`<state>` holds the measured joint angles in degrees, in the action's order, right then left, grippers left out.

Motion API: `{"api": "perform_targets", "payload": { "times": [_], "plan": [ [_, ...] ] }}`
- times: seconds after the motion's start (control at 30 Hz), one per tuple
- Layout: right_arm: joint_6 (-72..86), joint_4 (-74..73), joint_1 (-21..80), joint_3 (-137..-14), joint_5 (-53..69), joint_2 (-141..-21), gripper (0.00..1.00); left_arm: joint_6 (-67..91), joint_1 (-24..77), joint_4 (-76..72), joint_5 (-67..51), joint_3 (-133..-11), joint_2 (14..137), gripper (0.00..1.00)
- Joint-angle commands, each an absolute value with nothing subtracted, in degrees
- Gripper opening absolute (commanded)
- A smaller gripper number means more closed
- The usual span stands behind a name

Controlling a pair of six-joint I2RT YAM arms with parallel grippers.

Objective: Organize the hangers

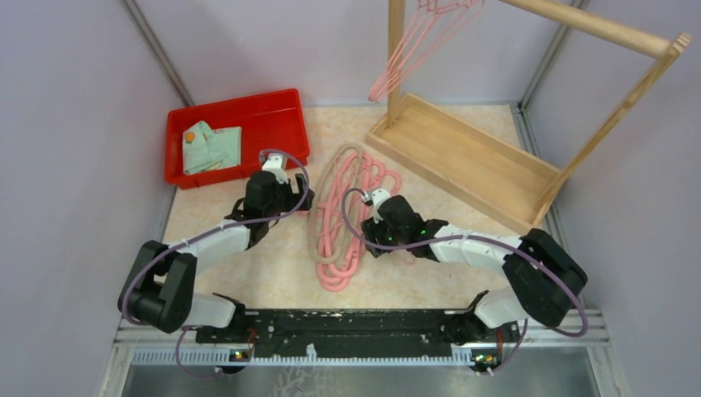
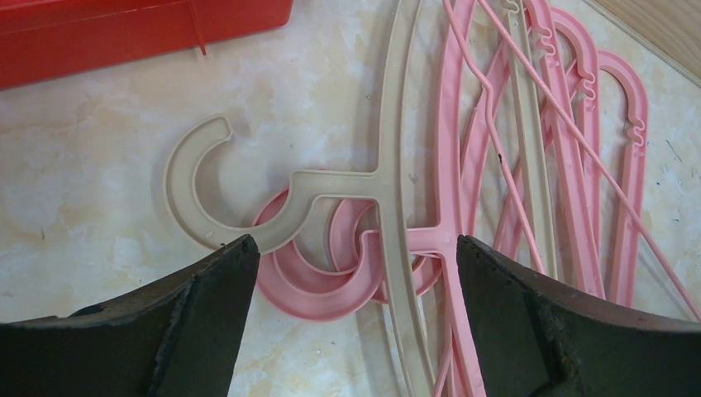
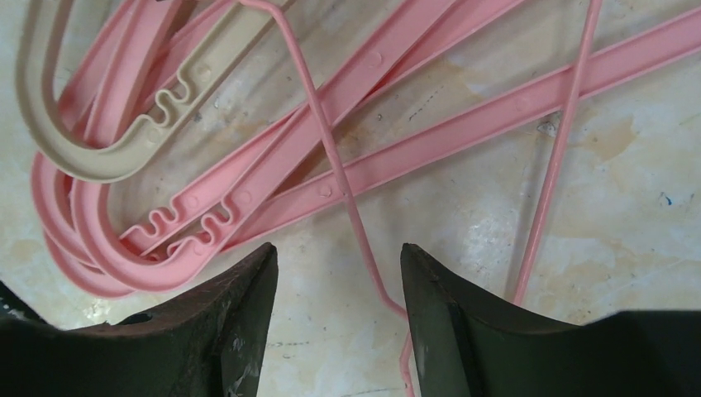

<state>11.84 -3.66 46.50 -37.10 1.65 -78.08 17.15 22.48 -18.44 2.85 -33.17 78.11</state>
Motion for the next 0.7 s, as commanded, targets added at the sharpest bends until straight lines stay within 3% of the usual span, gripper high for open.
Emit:
{"api": "perform_targets", "payload": {
  "times": [0.0, 0.2, 0.4, 0.47, 0.57, 0.6, 0.67],
  "plan": [
    [10.0, 1.2, 46.8, -37.3, 0.7, -81.2, 0.56, 17.7, 22.5, -20.5, 2.0, -33.1, 78.5, 0.94],
    [9.7, 2.8, 46.8, -36.6, -3.2, -84.0, 0.55, 17.6, 22.4, -20.7, 1.8, -32.6, 78.2, 0.94],
    [9.6, 2.8, 46.8, -36.4, -2.9, -86.1, 0.44, 17.5, 22.5, -20.6, 2.2, -32.3, 78.2, 0.94],
    [9.7, 2.6, 46.8, -36.1, -1.8, -86.0, 0.35, 17.4, 22.4, -20.5, 2.6, -32.2, 78.0, 0.93],
    [9.9, 1.7, 46.8, -36.3, -0.5, -85.1, 0.05, 17.4, 22.4, -20.4, 2.9, -32.1, 77.8, 0.94],
    [10.0, 1.3, 46.8, -36.2, -0.4, -84.6, 0.0, 17.4, 22.5, -20.3, 3.0, -32.1, 77.7, 0.94],
    [10.3, 0.6, 46.8, -36.4, -0.1, -82.7, 0.0, 17.4, 22.5, -20.1, 3.2, -32.2, 77.4, 0.93]
  ]
}}
